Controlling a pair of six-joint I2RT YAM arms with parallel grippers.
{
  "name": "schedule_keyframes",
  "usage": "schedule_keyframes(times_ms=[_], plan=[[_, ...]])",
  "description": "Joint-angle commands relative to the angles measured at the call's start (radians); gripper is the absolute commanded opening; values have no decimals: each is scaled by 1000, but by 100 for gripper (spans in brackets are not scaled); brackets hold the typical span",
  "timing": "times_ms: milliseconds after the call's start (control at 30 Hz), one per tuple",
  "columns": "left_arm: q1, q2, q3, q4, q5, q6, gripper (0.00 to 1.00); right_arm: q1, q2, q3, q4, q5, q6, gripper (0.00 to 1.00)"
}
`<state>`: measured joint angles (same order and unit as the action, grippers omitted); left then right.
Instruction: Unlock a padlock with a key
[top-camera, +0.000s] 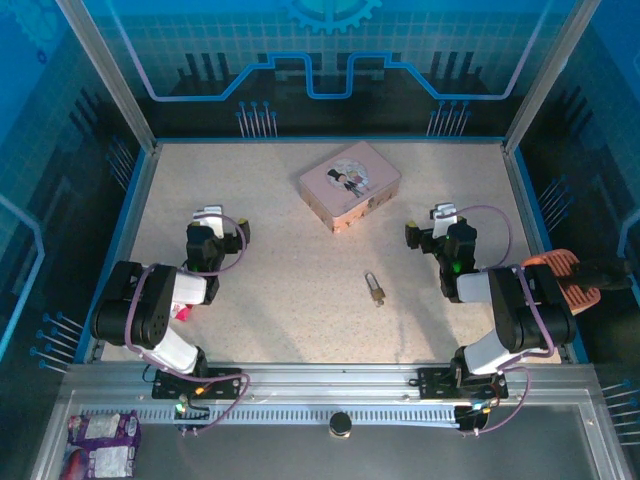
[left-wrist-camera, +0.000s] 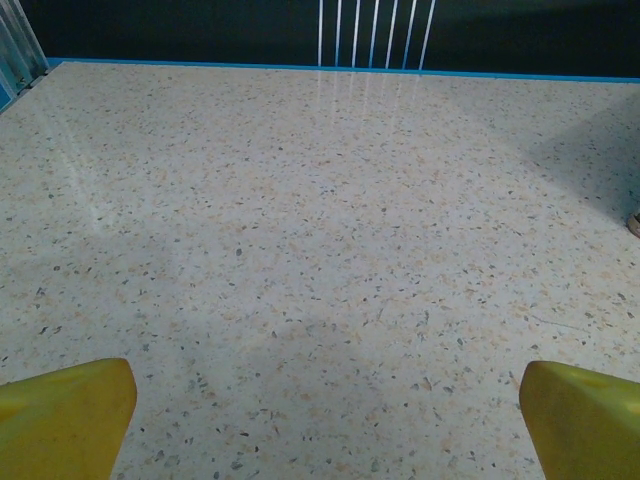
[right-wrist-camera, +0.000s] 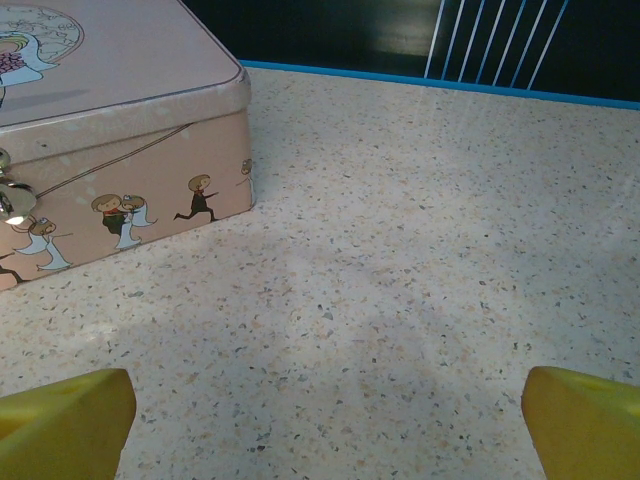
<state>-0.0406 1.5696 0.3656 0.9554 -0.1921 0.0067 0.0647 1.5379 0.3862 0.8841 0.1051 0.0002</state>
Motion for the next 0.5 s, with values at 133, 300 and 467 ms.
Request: schedule_keyframes(times_ms=[133, 300, 467], plan=[[-10, -14, -13, 36, 18, 22, 99, 1, 4, 2, 29, 19, 5, 100], [-10, -14, -13, 36, 18, 20, 99, 1, 4, 1, 31, 20, 4, 100], [-10, -14, -11, 31, 19, 21, 99, 4, 4, 1, 32, 21, 5, 100]])
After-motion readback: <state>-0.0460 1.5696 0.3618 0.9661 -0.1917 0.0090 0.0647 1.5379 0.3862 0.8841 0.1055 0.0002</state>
